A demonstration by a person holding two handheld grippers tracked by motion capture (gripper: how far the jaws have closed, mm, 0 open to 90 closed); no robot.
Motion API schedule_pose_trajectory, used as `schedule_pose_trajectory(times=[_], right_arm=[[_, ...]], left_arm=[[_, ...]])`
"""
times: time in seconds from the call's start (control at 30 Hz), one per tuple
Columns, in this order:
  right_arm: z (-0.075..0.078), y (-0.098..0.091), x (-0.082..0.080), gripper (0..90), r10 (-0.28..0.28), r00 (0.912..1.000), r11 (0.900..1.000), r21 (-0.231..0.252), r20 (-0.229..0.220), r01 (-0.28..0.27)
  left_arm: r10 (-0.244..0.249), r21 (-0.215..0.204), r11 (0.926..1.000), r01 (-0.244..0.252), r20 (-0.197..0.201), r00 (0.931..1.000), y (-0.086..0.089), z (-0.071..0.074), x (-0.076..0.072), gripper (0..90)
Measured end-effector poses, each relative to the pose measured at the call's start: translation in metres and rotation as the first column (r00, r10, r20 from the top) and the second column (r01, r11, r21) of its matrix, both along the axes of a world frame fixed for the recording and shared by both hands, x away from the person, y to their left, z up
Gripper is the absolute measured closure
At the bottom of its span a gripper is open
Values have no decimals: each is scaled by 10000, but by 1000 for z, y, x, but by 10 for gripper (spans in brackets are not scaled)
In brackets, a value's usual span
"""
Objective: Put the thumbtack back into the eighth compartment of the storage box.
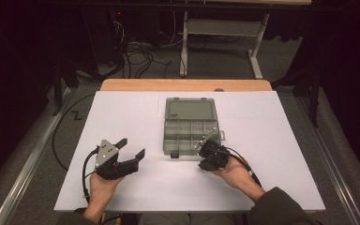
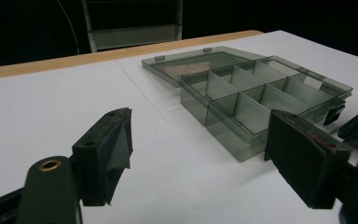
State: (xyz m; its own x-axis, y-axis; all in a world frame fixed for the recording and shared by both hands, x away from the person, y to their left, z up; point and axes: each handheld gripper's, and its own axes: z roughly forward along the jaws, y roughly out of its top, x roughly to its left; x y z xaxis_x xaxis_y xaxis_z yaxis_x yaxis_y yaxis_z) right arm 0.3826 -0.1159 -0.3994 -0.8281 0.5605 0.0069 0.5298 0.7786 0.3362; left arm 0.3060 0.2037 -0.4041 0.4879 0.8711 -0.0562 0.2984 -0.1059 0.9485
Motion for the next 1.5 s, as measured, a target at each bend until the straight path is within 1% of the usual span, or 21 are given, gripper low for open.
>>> schedule_pose_trajectory(times=[0.17,0.27,0.33,0.37,0.4,0.43,0.47,0.53,0.67,0.7,0.73,0.87,0.93,1.03,1.1,1.17,1.2,1.37,1.4,1.43,1.5], right_arm=[[9,-6,2,844,-166,9998,9994,318,100,162],[19,-11,5,844,-401,9990,9979,509,182,391],[25,-15,9,844,-517,9981,9967,647,334,494],[27,-16,10,844,-605,9976,9962,646,343,582],[32,-18,13,844,-807,9961,9942,736,365,779],[34,-20,15,844,-766,9961,9942,797,446,729],[36,-21,17,844,-880,9950,9927,864,473,837],[41,-24,21,844,-950,9936,9922,865,616,895],[45,-27,30,844,-1330,9883,9884,837,751,1267],[45,-28,32,844,-1336,9879,9884,833,787,1271],[45,-28,34,844,-1526,9856,9854,868,730,1462],[40,-31,43,843,-1671,9841,9841,704,596,1628],[37,-31,47,843,-1813,9819,9820,640,548,1777],[34,-31,50,843,-1948,9796,9797,577,494,1919],[31,-31,53,843,-1917,9803,9807,486,475,1894],[29,-30,55,842,-1965,9795,9799,438,436,1946],[28,-30,56,841,-2077,9776,9775,445,353,2061],[20,-27,62,836,-2089,9776,9775,337,247,2081],[18,-26,62,832,-2115,9771,9769,348,221,2107],[17,-26,63,827,-2045,9786,9785,322,245,2037],[18,-25,61,794,-2156,9762,9761,325,217,2149]], left_arm=[[37,-47,10000,-37,-5,10000,0,0,0,236],[10,-35,10000,-10,22,10000,0,0,0,236],[9,-33,10000,-9,15,10000,0,0,0,236],[31,-68,10000,-31,21,10000,0,0,0,236],[30,-75,10000,-30,31,10000,1,0,0,236],[20,-64,10000,-20,34,10000,1,0,-1,236],[20,-67,10000,-20,22,10000,1,0,0,236],[9,-58,10000,-9,7,10000,0,0,0,236],[14,-41,10000,-14,51,10000,0,0,-1,237],[20,-39,10000,-20,46,10000,0,0,-1,237],[18,-42,10000,-18,27,10000,1,0,0,237],[-10,-15,10000,10,3,10000,0,0,0,236],[-6,-39,10000,6,24,10000,0,0,0,236],[-8,-91,10000,8,23,10000,1,0,0,237],[-20,-121,9999,20,-4,10000,1,0,0,236],[-47,-152,9999,47,-16,10000,2,0,1,236],[-62,-149,9999,61,-19,10000,2,0,1,236],[-70,-201,9998,70,21,10000,2,0,0,236],[-72,-195,9998,73,35,10000,2,1,0,236],[-75,-181,9998,76,42,10000,2,1,-1,236],[-73,-191,9998,74,37,10000,2,0,0,236]])
